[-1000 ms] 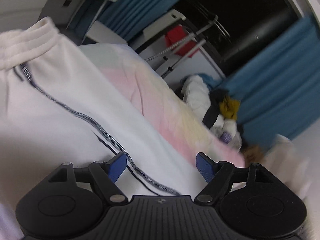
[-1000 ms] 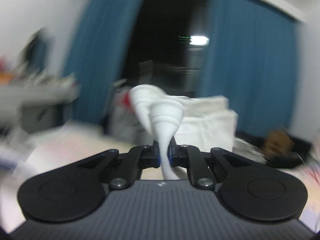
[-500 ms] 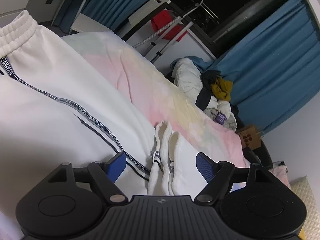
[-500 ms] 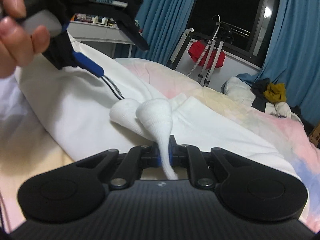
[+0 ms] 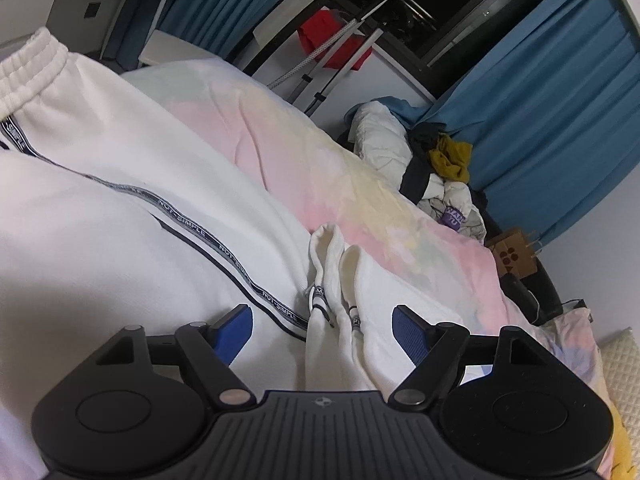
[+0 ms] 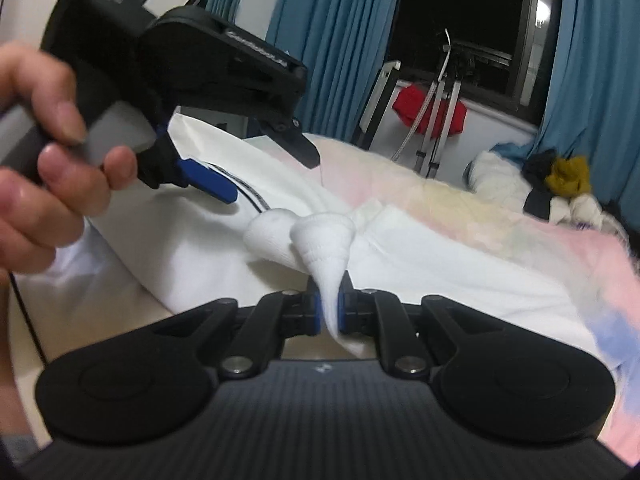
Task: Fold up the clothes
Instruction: 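Lay the cuffs onto the waistband with the right gripper and open it, then grasp the ribbed cuffs with the left gripper and lift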
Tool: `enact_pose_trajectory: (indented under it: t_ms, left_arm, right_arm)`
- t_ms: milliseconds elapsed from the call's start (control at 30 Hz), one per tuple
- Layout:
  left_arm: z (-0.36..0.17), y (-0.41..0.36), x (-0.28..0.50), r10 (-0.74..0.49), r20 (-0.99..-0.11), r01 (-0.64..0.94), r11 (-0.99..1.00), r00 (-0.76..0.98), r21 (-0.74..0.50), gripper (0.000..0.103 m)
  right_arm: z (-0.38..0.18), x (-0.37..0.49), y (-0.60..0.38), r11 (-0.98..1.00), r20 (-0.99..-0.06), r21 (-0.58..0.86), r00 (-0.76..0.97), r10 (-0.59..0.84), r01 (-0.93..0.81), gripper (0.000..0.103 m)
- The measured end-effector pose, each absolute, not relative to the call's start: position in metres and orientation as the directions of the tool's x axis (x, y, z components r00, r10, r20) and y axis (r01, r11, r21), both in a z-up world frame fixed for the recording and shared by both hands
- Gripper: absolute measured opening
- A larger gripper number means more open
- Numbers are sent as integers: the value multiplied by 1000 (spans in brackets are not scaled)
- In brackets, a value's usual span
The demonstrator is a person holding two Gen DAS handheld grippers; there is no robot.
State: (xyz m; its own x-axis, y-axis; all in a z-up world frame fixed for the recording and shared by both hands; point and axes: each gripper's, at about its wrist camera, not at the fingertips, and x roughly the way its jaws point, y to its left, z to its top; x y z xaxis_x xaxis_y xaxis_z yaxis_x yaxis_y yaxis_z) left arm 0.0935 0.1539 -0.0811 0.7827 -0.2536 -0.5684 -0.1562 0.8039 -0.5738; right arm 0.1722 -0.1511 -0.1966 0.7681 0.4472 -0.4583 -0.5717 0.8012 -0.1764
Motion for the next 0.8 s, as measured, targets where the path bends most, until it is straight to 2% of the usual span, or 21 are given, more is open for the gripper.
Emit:
enact_pose_trajectory:
  t_ms: [100,200,267,333,400,467,533,600,633,800]
  left_arm:
    - [-74,161,78,-232,-570,-167,811,788,-561,78]
    - [-55,179,50,-188,-551,-187,812,813,-553,79]
    - [-41,196,25,-111,-535,-233,813,838,-533,80]
    - [-29,212,1,0,-523,-303,815,852,-494,89]
    - [-26,229,-21,70,-515,-362,791,854,-493,92]
    - [-32,248,-40,91,-522,-415,727,848,-547,92]
    - [-40,267,-55,89,-523,-451,641,847,-621,93]
    - [-49,282,-61,57,-490,-436,554,870,-710,93]
    - [-53,289,-61,36,-472,-422,512,881,-748,93]
    - [-72,294,-48,-19,-523,-455,467,852,-758,93]
  right_arm:
    - [-209,180,-150,796,-518,-149,732,443,-587,11]
    - [-212,184,-152,795,-522,-125,721,456,-594,11]
    - [-206,184,-157,806,-506,-75,719,476,-587,12]
    - [-204,185,-162,814,-498,-24,713,493,-580,13]
    - [-204,187,-166,819,-498,26,703,507,-573,16]
    - [-201,187,-170,822,-499,65,695,518,-566,24]
    - [-195,181,-173,807,-483,95,682,549,-582,50]
    - [-190,173,-176,788,-452,123,673,585,-603,68]
    - [-187,169,-177,779,-439,144,666,603,-610,73]
    - [-169,162,-192,779,-385,209,683,621,-591,73]
